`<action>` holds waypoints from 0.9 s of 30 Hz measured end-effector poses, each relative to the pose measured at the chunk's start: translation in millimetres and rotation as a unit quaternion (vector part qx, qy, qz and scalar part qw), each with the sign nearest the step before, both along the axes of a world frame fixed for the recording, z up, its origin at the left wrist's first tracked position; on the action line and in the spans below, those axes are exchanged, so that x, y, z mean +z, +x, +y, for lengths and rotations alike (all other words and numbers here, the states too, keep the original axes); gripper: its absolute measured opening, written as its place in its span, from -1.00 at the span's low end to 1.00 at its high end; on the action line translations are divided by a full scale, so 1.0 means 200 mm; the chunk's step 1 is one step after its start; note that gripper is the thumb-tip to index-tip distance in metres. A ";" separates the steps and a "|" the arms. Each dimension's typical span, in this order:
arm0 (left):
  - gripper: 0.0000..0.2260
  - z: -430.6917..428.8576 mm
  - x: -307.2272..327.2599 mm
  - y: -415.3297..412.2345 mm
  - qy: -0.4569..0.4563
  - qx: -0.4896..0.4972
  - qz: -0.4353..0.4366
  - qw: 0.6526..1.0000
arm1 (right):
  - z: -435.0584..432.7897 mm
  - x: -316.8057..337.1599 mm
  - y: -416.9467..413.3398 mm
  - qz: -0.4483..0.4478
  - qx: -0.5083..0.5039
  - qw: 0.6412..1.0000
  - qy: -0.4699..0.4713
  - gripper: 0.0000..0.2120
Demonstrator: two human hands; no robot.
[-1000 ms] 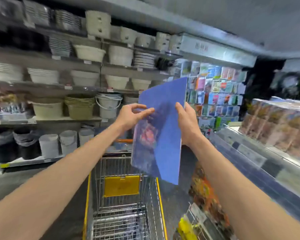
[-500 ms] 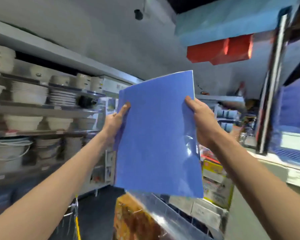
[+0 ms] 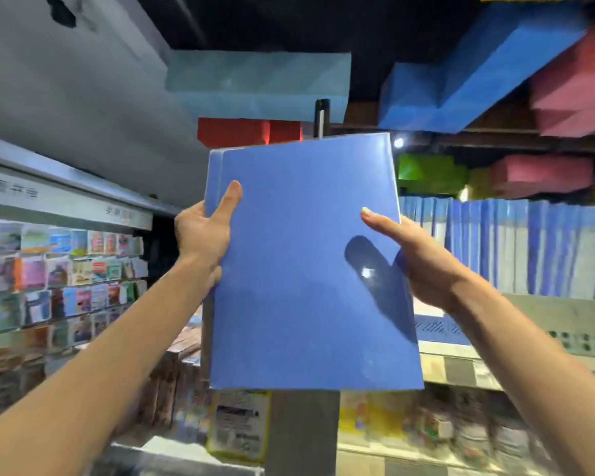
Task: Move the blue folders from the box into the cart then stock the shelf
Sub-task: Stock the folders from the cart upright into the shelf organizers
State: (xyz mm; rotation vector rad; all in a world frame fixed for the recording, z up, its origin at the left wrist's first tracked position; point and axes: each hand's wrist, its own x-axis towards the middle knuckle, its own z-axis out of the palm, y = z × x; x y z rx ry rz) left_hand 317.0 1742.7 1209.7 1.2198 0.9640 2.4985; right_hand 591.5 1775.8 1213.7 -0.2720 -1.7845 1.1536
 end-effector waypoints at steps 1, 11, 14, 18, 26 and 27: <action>-0.64 0.04 0.01 0.08 -0.005 -0.003 0.001 1.000 | 0.03 -0.02 0.08 -0.007 -0.022 1.000 0.007 -0.73; -0.50 0.41 0.14 1.02 -0.006 0.130 0.075 0.989 | 0.31 0.01 0.95 0.086 -0.146 0.985 0.015 -0.71; -0.54 0.56 0.18 1.32 0.001 0.135 0.133 0.982 | 0.40 0.06 1.26 0.113 -0.165 0.979 0.042 -0.73; -0.48 0.75 0.19 1.71 0.000 0.153 0.208 0.966 | 0.55 0.13 1.64 0.144 -0.222 0.958 0.111 -0.70; -0.60 1.09 0.19 2.35 -0.004 0.189 0.351 0.917 | 0.71 0.27 2.20 0.148 -0.413 0.861 0.258 -0.67; -0.62 1.12 0.19 2.41 -0.002 0.188 0.363 0.913 | 0.72 0.28 2.25 0.143 -0.433 0.848 0.270 -0.72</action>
